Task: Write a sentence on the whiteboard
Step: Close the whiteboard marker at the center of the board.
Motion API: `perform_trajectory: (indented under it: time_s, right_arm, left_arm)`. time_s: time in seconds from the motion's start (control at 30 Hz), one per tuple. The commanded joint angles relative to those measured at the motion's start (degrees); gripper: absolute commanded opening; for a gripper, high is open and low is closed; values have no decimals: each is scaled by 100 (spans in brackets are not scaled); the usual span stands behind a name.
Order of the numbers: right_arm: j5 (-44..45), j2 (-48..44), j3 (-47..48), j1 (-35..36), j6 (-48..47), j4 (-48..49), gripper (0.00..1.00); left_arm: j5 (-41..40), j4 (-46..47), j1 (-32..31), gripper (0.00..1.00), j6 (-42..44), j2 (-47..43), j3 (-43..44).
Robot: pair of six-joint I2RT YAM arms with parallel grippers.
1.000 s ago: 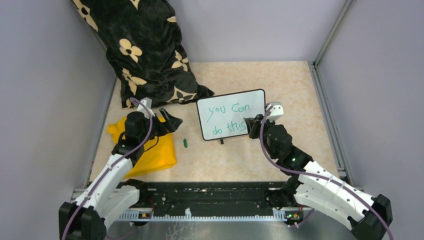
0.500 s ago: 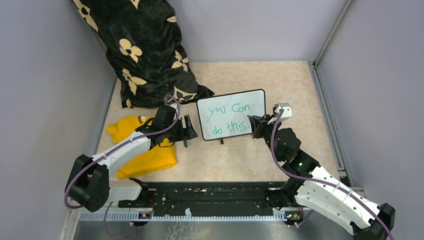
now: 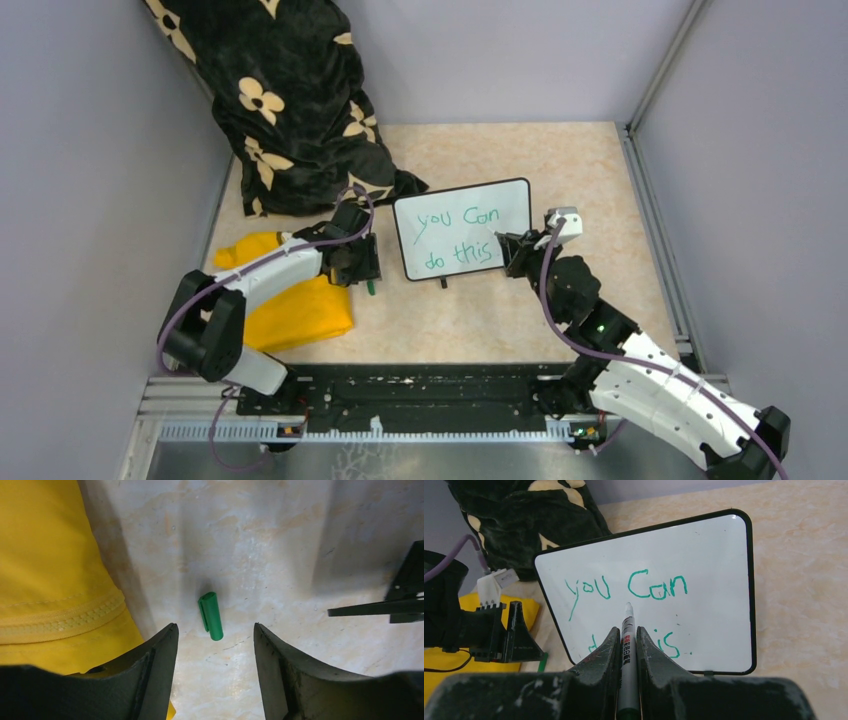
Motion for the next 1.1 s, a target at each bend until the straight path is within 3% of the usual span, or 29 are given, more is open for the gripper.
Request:
perform_trajectory:
  time_s: [0.0, 0.47, 0.83, 1.07]
  right_arm:
    - [35, -39, 21, 46, -13, 153, 0]
    - [63, -211, -29, 48, 44, 83, 0]
    - [98, -225, -30, 44, 72, 75, 0]
    - [124, -220, -15, 45, 73, 42, 0]
  left_arm:
    - [-298, -352, -142, 62, -147, 214, 197]
    - [-1132, -831, -586, 60, -551, 1028, 730]
    - [-1322, -892, -637, 46, -720, 1255, 692]
    - [-1350, -806, -635, 43, -894, 1364, 607]
